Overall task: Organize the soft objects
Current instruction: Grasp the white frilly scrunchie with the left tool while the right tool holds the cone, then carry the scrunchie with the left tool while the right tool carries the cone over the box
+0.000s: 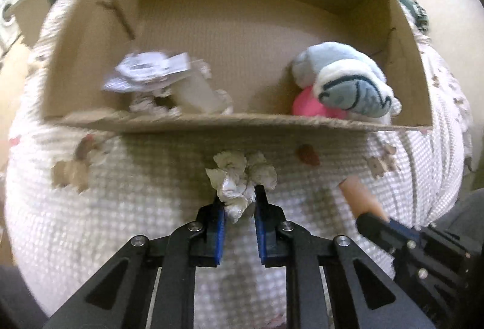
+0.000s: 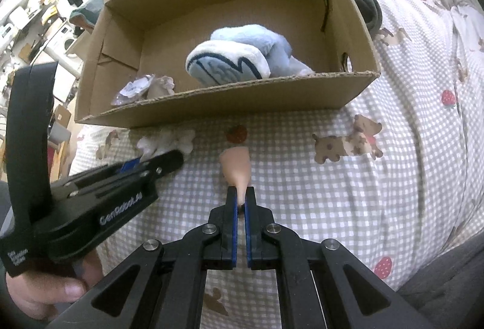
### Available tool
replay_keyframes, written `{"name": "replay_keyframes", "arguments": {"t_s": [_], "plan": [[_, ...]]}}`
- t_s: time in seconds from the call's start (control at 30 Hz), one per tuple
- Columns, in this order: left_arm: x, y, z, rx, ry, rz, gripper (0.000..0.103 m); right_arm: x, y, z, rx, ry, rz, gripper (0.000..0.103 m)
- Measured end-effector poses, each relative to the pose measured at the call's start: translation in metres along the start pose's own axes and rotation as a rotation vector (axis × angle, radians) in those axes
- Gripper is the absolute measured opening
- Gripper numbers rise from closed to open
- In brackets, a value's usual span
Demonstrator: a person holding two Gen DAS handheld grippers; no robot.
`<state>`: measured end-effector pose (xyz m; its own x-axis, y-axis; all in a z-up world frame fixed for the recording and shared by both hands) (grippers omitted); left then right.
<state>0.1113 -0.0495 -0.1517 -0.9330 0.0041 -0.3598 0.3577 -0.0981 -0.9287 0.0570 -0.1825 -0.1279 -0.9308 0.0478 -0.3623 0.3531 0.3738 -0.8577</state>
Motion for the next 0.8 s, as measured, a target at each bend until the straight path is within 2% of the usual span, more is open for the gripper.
{"name": "replay_keyframes", "arguments": {"t_s": [0.23,0.47,0.8], "plan": [[0.007,-0.022,-0.014,-0.057,-0.026,0.022,0.015,-0.001,-0.007,-0.008,-0.029,-0.016,0.015,0.006],[0.021,-0.052,-0.021,-0.067,-0.055,0.061,0.015,0.0,-0.023,-0.015,-0.058,-0.024,0.054,0.006],[0.025,-0.116,-0.036,-0.08,-0.121,0.208,0.015,0.001,-0.059,-0.028,-0.101,-0.058,0.143,0.006]]}}
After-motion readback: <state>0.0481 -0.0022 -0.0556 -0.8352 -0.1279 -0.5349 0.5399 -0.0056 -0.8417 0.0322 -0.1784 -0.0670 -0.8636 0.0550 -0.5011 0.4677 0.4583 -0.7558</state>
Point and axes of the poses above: each gripper's, at about its wrist camera, not at the fingertips, and y roughly the way its jaws point, z to its right, x to its underside, the point moved 6 cm from there along y, roughly the way its jaws point, and after that the axes turned 6 degrees about -x, right-handed, at the moved point
